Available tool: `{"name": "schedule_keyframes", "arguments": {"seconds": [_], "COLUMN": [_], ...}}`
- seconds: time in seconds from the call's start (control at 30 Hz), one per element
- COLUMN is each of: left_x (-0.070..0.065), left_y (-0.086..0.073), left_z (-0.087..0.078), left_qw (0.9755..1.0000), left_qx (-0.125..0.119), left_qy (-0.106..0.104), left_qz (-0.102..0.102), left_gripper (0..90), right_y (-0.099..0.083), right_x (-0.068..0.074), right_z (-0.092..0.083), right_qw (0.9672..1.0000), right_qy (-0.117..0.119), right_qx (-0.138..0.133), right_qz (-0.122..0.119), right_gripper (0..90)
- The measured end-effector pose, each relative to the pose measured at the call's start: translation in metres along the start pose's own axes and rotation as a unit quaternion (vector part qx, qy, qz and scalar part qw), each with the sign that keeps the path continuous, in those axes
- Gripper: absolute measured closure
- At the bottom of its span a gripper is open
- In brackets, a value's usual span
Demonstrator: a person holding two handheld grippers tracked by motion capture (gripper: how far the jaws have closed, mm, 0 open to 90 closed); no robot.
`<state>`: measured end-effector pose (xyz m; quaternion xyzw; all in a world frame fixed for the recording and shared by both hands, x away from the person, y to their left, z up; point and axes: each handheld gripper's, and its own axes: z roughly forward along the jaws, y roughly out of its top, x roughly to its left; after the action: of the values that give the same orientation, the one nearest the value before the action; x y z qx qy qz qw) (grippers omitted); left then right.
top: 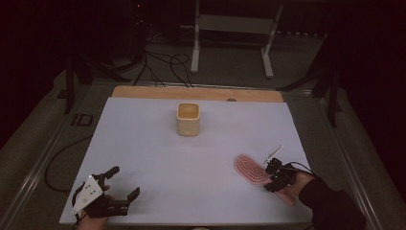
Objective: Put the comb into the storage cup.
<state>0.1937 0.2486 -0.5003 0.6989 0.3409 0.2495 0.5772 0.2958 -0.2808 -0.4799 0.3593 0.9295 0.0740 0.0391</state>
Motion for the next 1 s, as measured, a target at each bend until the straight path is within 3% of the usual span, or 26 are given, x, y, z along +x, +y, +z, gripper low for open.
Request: {"name": "schedule_keyframes", "arguments": {"seconds": [0.27,0.47,0.63,0.73,1.0], "left_x": [0.0,-0.001,-0.001,-0.001,-0.001], "left_y": [0.0,0.0,0.0,0.0,-0.001], "left_z": [0.0,0.0,0.0,0.0,0.0], "left_qw": [1.0,1.0,1.0,1.0,1.0], "left_qx": [0.001,0.001,0.001,0.001,0.005], "left_qy": [0.0,0.0,-0.001,-0.001,-0.001], "left_qz": [0.001,0.001,0.001,0.0,0.001], "left_gripper": [0.3,0.3,0.3,0.3,0.3], "right_y": [0.004,0.005,0.008,0.01,0.005], "right_x": [0.002,0.004,0.007,0.007,0.012], "right_z": [0.005,0.007,0.007,0.008,0.008], "right_qw": [0.9999,0.9998,0.9995,0.9993,0.9994], "right_qy": [-0.003,-0.005,-0.015,-0.018,-0.031], "right_qx": [0.013,0.017,0.025,0.034,0.015], "right_qz": [0.006,0.011,-0.007,-0.002,0.004], "right_gripper": [65.7,66.7,67.7,68.3,69.9]}}
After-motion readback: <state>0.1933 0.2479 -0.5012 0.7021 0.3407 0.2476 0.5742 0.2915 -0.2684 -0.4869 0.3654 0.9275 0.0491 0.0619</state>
